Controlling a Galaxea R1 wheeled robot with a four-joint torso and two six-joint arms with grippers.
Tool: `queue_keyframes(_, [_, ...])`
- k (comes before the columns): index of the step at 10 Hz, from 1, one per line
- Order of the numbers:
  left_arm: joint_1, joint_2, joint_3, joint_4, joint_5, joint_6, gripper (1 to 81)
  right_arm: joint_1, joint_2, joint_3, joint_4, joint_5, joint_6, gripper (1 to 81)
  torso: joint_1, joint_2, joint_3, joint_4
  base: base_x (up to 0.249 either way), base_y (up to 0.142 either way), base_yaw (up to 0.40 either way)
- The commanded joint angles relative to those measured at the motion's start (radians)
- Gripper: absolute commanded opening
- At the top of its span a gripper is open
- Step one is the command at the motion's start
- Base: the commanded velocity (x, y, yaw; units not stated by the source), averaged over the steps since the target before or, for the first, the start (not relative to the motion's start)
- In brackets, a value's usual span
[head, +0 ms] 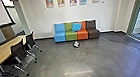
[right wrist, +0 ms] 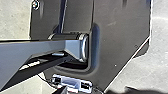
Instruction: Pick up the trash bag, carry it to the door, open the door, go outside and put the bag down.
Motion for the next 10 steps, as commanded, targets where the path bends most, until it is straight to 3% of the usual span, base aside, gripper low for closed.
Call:
queue_keyframes(1, [-0.037,-0.005,0.002,0.005,0.061,0.009,81.1,0.033,-0.003,0.008,-0.003,-0.066,-0.004,81.1,0.0,0.0,0.0,0.0,0.208,0.0,0.0])
queue_keyframes(8, [-0.037,-0.005,0.002,0.006,0.06,0.008,81.1,0.033,-0.003,0.006,-0.003,-0.064,-0.004,81.1,0.0,0.0,0.0,0.0,0.21,0.0,0.0])
queue_keyframes(10, [-0.039,-0.005,0.002,0.008,0.06,0.008,81.1,0.036,-0.003,0.006,-0.003,-0.064,-0.004,81.1,0.0,0.0,0.0,0.0,0.221,-0.065,0.0])
